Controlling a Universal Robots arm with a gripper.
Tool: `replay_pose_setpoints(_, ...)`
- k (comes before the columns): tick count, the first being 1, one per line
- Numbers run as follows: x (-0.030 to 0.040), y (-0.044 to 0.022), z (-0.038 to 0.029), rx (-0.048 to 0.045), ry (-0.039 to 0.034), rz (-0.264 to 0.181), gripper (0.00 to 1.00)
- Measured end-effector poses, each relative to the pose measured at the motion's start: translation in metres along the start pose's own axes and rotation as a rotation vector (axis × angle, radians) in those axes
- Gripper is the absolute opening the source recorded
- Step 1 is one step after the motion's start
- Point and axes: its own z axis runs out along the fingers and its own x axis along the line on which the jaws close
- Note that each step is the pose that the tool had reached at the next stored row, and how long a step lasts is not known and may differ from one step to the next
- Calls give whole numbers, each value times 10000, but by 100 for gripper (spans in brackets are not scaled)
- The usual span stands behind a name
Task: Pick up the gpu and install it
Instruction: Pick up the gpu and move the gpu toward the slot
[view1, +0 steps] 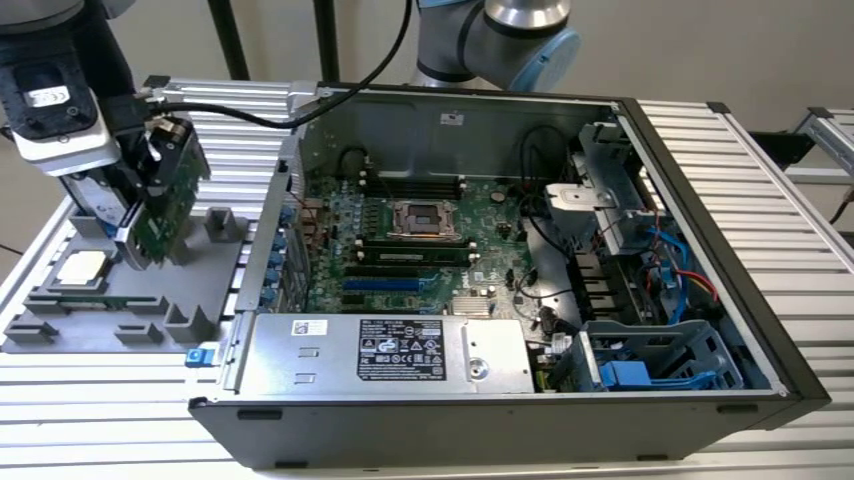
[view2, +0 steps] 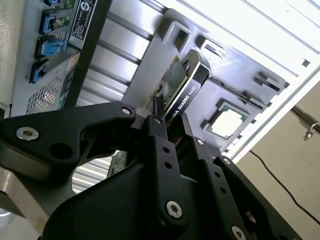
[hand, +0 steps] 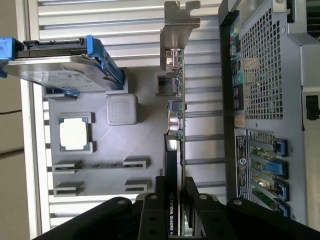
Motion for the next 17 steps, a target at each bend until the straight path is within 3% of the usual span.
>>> replay_pose_setpoints(17, 0, 6, -106, 0, 0, 0, 0)
